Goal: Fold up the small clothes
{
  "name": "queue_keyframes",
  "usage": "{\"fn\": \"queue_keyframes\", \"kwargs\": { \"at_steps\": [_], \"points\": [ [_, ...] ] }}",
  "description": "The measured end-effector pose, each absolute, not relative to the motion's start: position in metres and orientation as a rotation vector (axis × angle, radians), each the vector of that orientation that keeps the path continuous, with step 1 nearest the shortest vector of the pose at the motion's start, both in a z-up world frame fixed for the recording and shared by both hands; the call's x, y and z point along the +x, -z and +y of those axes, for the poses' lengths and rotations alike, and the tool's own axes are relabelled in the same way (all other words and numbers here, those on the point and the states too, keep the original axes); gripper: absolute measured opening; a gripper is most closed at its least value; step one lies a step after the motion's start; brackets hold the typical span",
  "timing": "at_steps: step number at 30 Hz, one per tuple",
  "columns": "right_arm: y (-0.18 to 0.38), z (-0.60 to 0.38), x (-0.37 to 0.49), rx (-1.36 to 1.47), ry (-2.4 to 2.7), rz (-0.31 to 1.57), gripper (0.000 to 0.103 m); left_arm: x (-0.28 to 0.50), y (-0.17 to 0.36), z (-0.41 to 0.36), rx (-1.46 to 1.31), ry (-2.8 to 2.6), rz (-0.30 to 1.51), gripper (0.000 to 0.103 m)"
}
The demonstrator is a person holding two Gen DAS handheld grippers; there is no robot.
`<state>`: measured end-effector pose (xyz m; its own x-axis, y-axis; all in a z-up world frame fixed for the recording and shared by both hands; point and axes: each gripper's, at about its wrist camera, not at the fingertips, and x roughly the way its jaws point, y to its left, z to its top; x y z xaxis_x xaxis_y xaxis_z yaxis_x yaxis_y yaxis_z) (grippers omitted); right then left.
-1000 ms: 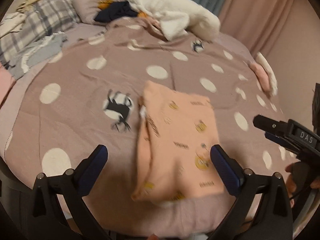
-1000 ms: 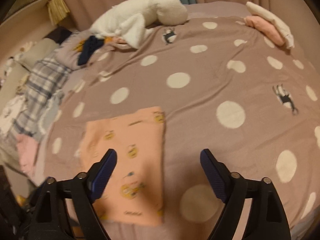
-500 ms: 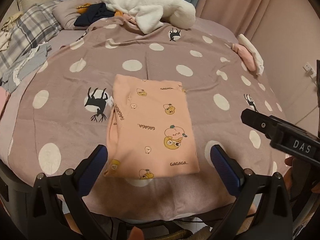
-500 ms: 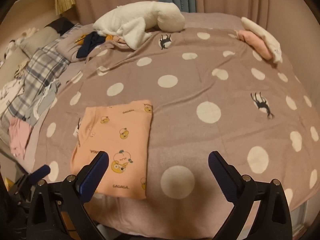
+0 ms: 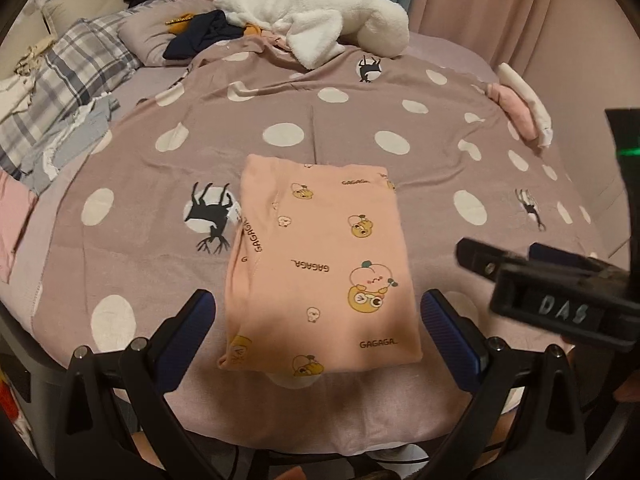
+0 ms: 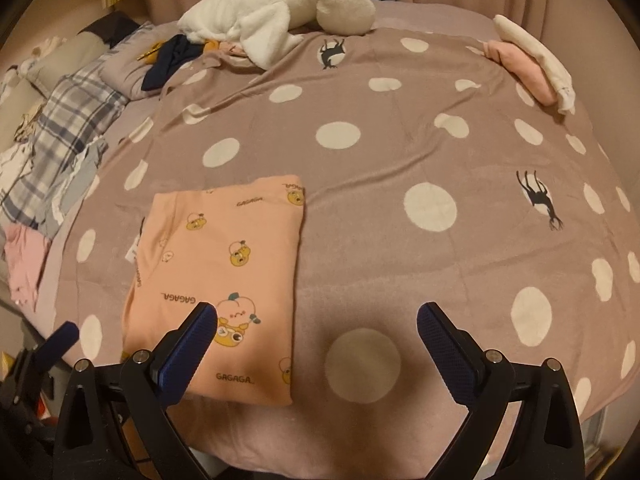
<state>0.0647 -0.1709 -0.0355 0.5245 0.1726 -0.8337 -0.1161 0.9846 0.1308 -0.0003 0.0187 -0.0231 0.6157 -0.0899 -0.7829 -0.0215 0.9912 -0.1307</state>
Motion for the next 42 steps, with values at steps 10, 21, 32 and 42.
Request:
{"fn": "queue_keyframes", "kwargs": {
  "at_steps": [10, 21, 32, 42],
  "points": [
    [0.038, -0.165, 0.066, 0.038, -0.183, 1.016, 0.1, -0.003, 0.021, 0.013, -0.11, 0.056, 0.905, 0.103],
    [0.028, -0.168, 0.064, 0.069, -0.158, 0.966, 0.1, -0.015, 0.012, 0.025, -0.117, 0.0, 0.872, 0.103],
    [0.028, -0.15, 0.059, 0.02, -0.174, 0.96, 0.099, -0.027, -0.002, 0.071, -0.152, -0.215, 0.786, 0.103],
    [0.031, -0.129, 0.057, -0.046, -0.198, 0.959, 0.099, -0.024, 0.0, 0.074, -0.161, -0.208, 0.812, 0.103]
  ]
}}
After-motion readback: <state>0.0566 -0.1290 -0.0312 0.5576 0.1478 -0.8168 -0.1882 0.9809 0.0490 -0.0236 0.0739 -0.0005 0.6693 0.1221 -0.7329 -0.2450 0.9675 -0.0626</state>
